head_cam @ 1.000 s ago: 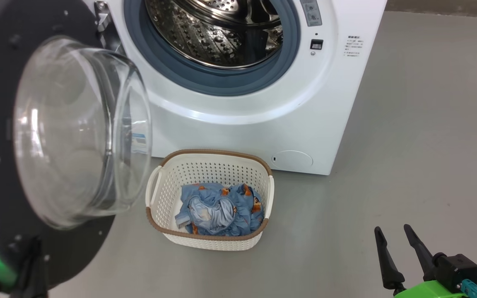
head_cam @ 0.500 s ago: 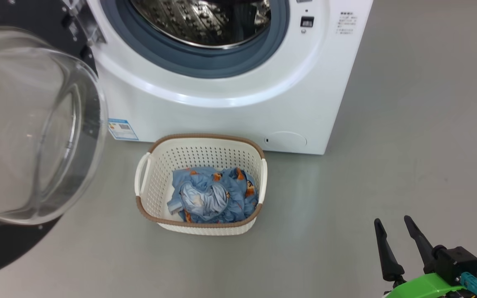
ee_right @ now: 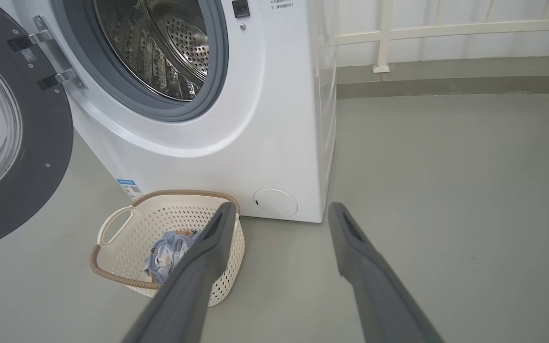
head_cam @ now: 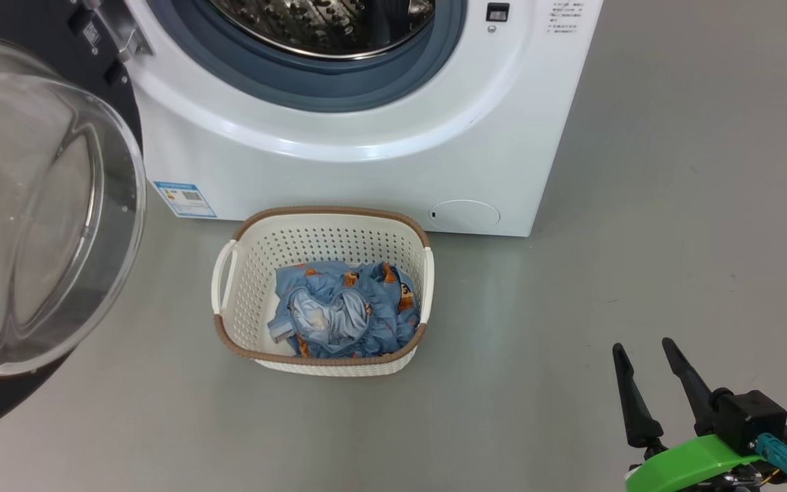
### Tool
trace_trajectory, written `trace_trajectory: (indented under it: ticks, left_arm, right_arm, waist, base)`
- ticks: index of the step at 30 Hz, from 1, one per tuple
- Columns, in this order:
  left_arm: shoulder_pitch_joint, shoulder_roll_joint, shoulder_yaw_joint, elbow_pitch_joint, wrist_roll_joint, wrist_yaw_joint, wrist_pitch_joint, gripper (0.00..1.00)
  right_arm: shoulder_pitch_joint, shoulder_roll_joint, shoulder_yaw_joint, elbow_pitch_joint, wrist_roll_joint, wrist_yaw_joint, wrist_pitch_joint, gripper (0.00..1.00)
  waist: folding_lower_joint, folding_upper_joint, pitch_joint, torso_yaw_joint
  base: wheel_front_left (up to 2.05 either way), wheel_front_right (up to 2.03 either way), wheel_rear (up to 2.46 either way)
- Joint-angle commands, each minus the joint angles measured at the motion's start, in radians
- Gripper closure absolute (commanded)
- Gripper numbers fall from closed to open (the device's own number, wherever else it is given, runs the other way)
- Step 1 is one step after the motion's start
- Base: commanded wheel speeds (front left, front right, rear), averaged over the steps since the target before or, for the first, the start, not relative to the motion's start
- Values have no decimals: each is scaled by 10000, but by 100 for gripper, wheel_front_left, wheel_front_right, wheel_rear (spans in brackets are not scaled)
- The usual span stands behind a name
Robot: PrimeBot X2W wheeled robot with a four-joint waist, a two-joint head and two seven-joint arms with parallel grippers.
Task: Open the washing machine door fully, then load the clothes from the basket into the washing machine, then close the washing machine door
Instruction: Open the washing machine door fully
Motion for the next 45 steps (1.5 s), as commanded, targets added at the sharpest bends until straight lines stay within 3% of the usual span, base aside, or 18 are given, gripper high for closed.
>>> trace_trajectory:
  ticks: [1, 9, 16, 28, 29, 31, 32, 45]
  left_arm:
    - [-381, 744, 358, -101, 167, -11, -63, 100]
    - [-647, 1052, 346, 347, 145, -26, -63, 100]
    - [-436, 923, 213, 14, 138, -27, -63, 100]
    - [1113, -76, -504, -2459, 395, -28, -63, 100]
    - [1263, -131, -655, -2769, 360, -28, -63, 91]
    - [1618, -208, -995, -3325, 294, -28, -63, 36]
    - [1786, -236, -1125, -3561, 278, -28, -63, 1]
    - [3183, -317, -2793, -5430, 152, -28, -63, 0]
  right_arm:
    - [-244, -39, 312, -190, -17, 62, -74, 0]
    - [-307, -39, 304, -166, 25, 62, -74, 0]
    - [-238, -39, 233, -157, 110, 62, -74, 0]
    - [25, -39, 68, -199, 386, 62, -74, 0]
    - [49, -39, 67, -211, 393, 62, -74, 0]
    - [102, -39, 64, -239, 408, 62, -74, 0]
    - [131, -39, 61, -265, 412, 62, -74, 0]
    - [439, -39, 251, -839, 260, 62, -74, 0]
  waist:
    - [0, 0, -8, -9]
    - [0, 0, 19, -109]
    - [0, 0, -172, -148]
    - [0, 0, -733, -189]
    - [0, 0, -777, -219]
    - [0, 0, -856, -285]
    - [0, 0, -886, -317]
    - [0, 0, -1361, -1147]
  base:
    - [0, 0, 0]
    - [0, 0, 0]
    - [0, 0, 0]
    - [0, 0, 0]
    - [0, 0, 0]
    - [0, 0, 0]
    - [0, 0, 0]
    - [0, 0, 0]
